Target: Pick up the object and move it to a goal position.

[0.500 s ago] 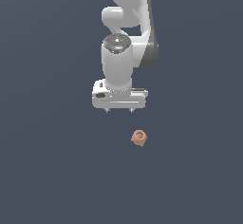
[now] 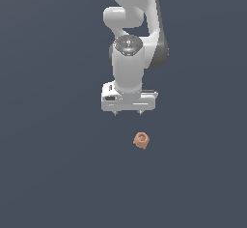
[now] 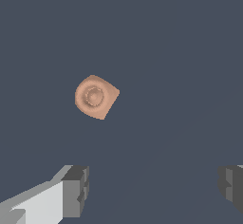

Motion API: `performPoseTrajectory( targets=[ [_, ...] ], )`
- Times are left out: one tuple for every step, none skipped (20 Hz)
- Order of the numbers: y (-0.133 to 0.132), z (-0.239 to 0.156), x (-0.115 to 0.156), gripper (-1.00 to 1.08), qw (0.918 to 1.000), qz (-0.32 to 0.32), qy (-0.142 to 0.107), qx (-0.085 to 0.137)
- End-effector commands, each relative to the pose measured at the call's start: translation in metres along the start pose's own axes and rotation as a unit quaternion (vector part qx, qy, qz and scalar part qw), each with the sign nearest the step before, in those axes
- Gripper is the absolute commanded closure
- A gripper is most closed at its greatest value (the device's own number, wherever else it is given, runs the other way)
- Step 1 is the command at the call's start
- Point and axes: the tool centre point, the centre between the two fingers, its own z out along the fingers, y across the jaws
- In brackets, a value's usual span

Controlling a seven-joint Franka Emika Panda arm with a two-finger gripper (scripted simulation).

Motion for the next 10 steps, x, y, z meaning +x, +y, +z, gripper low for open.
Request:
performPoseTrajectory(
  targets=[
    [-0.0049, -0.0003, 0.0, -0.92, 1.0, -0.003, -0.001, 0.002],
    [-0.0044, -0.0002, 0.0, -0.92, 1.0, -0.003, -0.001, 0.002],
    [-0.0037, -0.0002, 0.0001, -0.92, 1.0, -0.002, -0.001, 0.001],
    [-0.0035, 0.0001, 0.0003, -0.92, 1.0, -0.001, -0.001, 0.001],
    [-0.0036, 0.0006, 0.0007, -0.92, 1.0, 0.001, -0.001, 0.001],
    [-0.004, 0.0012, 0.0012, -0.92, 1.0, 0.003, -0.001, 0.001],
    [-0.0047, 0.0019, 0.0019, -0.92, 1.0, 0.005, -0.001, 0.001],
    [-0.0056, 0.0028, 0.0027, -0.92, 1.0, 0.009, -0.001, 0.001],
    [-0.0065, 0.004, 0.0037, -0.92, 0.9999, 0.012, -0.001, 0.001],
    [-0.0074, 0.0052, 0.0048, -0.92, 0.9999, 0.017, -0.001, 0.001]
  ],
)
